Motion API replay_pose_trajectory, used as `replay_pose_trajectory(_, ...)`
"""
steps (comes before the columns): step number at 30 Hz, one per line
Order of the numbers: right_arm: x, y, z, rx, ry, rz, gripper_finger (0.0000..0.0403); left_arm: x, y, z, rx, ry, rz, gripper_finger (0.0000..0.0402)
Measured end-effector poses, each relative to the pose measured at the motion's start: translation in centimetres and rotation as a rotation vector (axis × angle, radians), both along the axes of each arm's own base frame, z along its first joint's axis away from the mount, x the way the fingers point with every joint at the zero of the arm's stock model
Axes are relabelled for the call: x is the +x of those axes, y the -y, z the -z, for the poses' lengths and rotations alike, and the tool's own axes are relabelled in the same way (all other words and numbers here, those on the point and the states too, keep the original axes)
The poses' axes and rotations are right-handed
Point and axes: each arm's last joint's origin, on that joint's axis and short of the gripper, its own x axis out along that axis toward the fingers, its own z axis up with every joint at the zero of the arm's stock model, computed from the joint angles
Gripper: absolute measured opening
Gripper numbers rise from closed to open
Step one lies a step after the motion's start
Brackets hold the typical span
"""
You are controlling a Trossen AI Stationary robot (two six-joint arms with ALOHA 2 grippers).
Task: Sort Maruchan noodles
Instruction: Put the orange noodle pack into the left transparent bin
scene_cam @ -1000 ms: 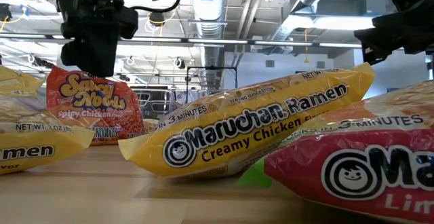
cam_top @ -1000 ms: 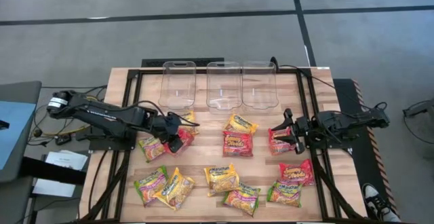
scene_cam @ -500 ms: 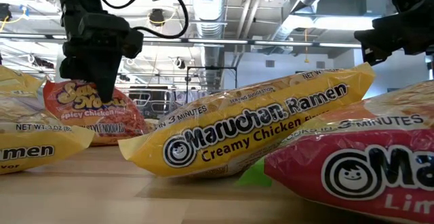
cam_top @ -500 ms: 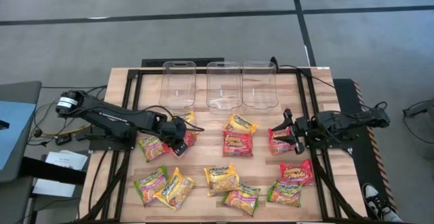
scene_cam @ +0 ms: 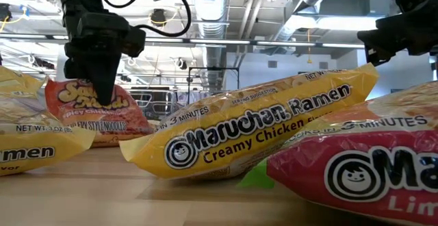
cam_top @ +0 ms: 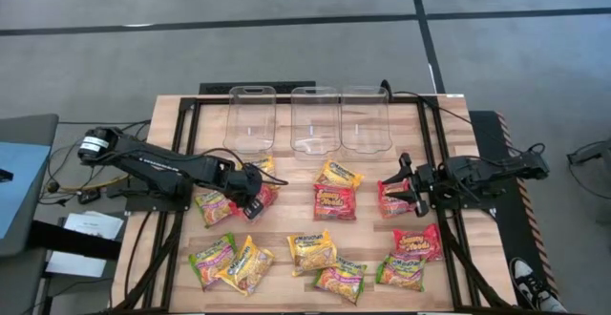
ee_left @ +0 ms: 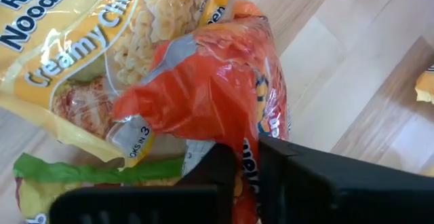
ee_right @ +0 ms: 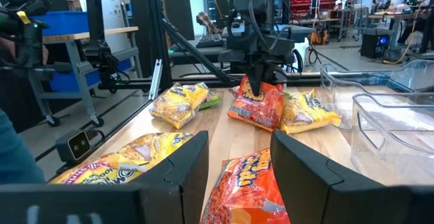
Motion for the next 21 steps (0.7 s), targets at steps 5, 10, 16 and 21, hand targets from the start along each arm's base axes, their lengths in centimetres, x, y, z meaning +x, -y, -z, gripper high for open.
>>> replay_pose_trajectory(5, 0.0, 0.0, 0.0, 0.000, 0.000, 0.000, 0.0182, 0.2, 0.1, -0.4, 0.013, 0.008, 0.030, 0.0002)
replay_pose_trajectory(10, 0.0, 0.0, 0.0, 0.000, 0.000, 0.000, 0.0182, 1.3, 0.4, -2.7, 0.047, 0.080, 0.121, 0.0000)
replay_pose_trajectory(16, 0.0, 0.0, 0.0, 0.000, 0.000, 0.000, 0.0182, 1.8, 0.2, -6.8, 0.203, 0.077, 0.197, 0.0000)
replay_pose_trajectory(21, 0.0, 0.0, 0.0, 0.000, 0.000, 0.000, 0.0182, 1.7, -0.4, -10.8, 0.408, 0.047, 0.236, 0.0000)
